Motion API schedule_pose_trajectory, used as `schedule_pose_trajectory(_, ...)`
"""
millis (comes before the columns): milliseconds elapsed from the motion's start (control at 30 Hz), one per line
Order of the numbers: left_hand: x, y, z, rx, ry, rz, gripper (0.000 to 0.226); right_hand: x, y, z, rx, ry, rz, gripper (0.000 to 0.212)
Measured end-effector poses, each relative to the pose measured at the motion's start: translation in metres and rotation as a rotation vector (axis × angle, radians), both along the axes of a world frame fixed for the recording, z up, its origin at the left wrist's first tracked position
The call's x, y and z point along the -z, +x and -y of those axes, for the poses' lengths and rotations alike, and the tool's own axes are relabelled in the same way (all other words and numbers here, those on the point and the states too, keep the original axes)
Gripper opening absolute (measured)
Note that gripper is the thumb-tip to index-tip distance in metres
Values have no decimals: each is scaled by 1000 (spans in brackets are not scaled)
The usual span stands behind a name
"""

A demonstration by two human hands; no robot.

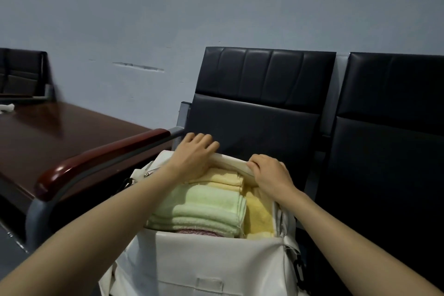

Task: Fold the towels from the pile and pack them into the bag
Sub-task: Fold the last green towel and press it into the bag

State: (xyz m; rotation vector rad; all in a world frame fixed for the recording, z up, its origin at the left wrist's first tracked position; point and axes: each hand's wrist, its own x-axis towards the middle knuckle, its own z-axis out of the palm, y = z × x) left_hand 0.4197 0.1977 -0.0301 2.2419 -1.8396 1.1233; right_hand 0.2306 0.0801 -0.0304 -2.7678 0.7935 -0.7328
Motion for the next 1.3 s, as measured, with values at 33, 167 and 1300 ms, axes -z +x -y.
schedule_pose_trajectory(33, -1, -5, 5, 22, 2, 58, 36, -2, 1, 2, -5, 77, 17, 27)
schedule_pose_trajectory(167, 1, -20, 21, 68, 42, 173, 34, -8, -2, 11, -16, 383, 94, 25)
schedule_pose_trajectory(1300, 33, -84, -5, -338, 472, -843, 69, -2, -12, 7, -32, -313, -104, 22)
